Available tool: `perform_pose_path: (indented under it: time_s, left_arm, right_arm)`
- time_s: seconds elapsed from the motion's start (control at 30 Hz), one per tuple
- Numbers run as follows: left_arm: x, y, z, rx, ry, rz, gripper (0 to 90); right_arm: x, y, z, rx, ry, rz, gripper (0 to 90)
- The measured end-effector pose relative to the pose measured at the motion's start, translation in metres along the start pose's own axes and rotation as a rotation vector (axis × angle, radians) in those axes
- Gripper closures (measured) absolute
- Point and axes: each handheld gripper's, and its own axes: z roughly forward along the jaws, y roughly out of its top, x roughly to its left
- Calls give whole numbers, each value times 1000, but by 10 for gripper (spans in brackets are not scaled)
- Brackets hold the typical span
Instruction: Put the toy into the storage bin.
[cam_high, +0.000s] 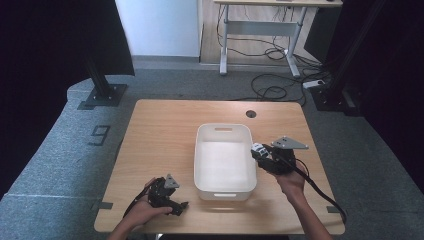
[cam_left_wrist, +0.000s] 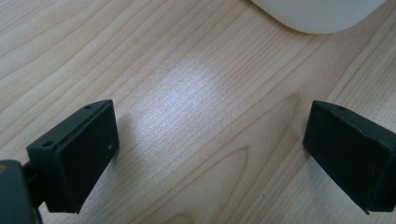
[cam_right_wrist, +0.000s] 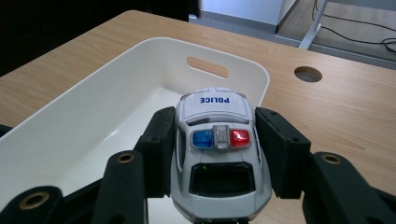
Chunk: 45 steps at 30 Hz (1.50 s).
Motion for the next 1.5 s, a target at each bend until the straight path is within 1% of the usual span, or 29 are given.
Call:
perform_pose_path:
  time_s: [0.43, 0.53, 0.7, 0.9, 1.13, 1.2, 1.37, 1.5]
  left_arm:
    - [0, 0, 0, -2, 0, 0, 35]
    - [0, 0, 0, -2, 0, 0, 35]
    - [0, 0, 0, -2, 1, -1, 35]
    - [0, 0, 0, -2, 0, 0, 35]
    - [0, 0, 0, -1, 0, 0, 35]
    - [0, 0, 0, -2, 1, 0, 35]
    - [0, 0, 0, -3, 1, -1, 34]
    - [0, 0, 0, -3, 2, -1, 35]
  right_arm:
    - [3, 0, 4, 8, 6, -1, 502]
    - [7, 2, 5, 9, -5, -23, 501]
    - [15, 4, 8, 9, 18, -34, 501]
    - [16, 2, 15, 28, 18, -36, 502]
    - [17, 2, 22, 35, 31, -25, 501]
    - [19, 3, 23, 38, 28, -34, 502]
    - [24, 6, 27, 34, 39, -41, 501]
    - [27, 6, 31, 38, 47, -39, 502]
